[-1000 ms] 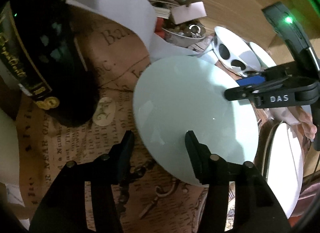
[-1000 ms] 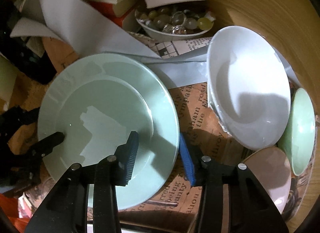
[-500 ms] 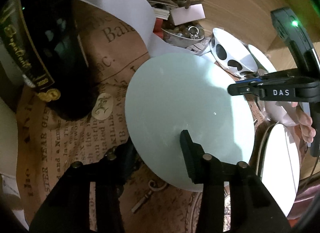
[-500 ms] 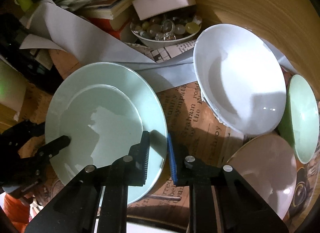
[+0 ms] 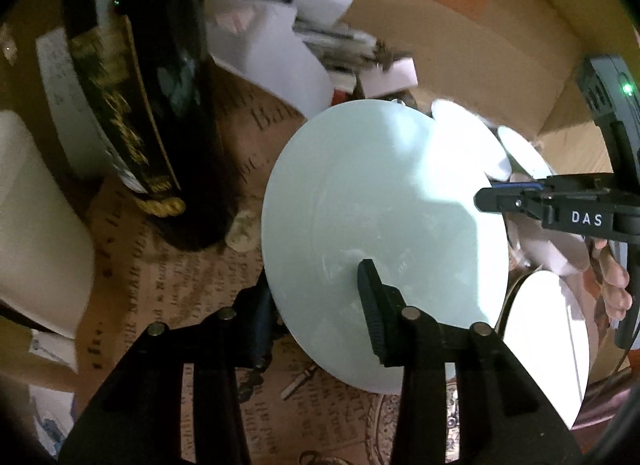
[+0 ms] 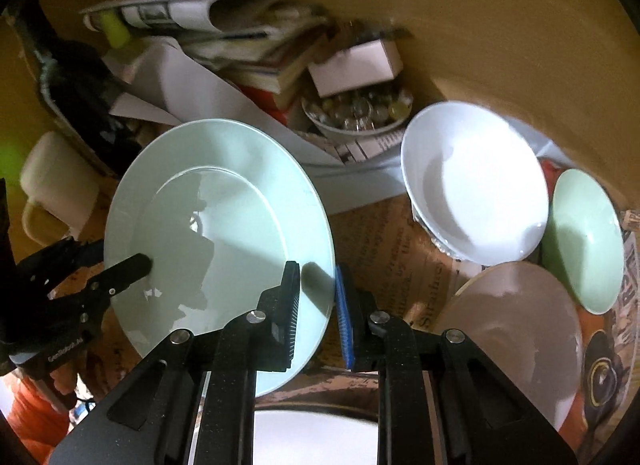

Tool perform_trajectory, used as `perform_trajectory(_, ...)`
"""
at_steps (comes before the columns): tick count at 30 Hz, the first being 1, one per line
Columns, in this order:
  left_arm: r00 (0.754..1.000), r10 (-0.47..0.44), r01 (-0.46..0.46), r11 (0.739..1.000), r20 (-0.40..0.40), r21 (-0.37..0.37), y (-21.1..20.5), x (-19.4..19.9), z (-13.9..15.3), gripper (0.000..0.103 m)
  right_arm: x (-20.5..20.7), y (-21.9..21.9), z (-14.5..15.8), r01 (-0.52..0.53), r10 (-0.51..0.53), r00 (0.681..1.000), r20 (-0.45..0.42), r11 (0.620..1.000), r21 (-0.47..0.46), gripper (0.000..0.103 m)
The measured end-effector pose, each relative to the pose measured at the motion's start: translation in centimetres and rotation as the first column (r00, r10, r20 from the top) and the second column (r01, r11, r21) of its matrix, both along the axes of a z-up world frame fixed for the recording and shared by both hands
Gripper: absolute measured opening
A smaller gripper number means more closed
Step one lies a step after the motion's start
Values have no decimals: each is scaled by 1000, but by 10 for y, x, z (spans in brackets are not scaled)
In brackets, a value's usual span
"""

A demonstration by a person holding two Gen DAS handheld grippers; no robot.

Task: Organize plates and bowls
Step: 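Lift the mint green plate with the left tool onto the plates held by the right tool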

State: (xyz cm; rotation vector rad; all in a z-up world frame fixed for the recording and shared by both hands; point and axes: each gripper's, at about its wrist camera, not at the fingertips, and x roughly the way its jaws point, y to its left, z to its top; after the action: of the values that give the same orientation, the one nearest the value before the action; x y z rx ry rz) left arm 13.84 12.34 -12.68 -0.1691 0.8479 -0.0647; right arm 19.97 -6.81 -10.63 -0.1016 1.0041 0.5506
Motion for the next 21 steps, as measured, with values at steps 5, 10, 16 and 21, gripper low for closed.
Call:
perform_trajectory(5, 999, 3, -3, 1000, 42, -3, 0, -12, 17, 40, -10, -24, 8, 9, -10, 1000, 26, 999, 33, 16)
perform_trajectory(10, 997, -7, 6, 1000, 76, 12, -6, -28, 31, 40, -24, -25, 20, 31, -33, 999, 35, 998, 55, 16)
perform_trajectory(16, 995, -29, 27, 999, 98, 29, -23, -43, 38, 40, -38, -35, 20, 56, -59, 997, 53, 997, 60, 16)
perform_trajectory(21, 994, -52, 49, 998, 100, 28, -39, -46, 41, 40, -50, -50, 20, 80, -84, 994, 63, 995, 66, 16)
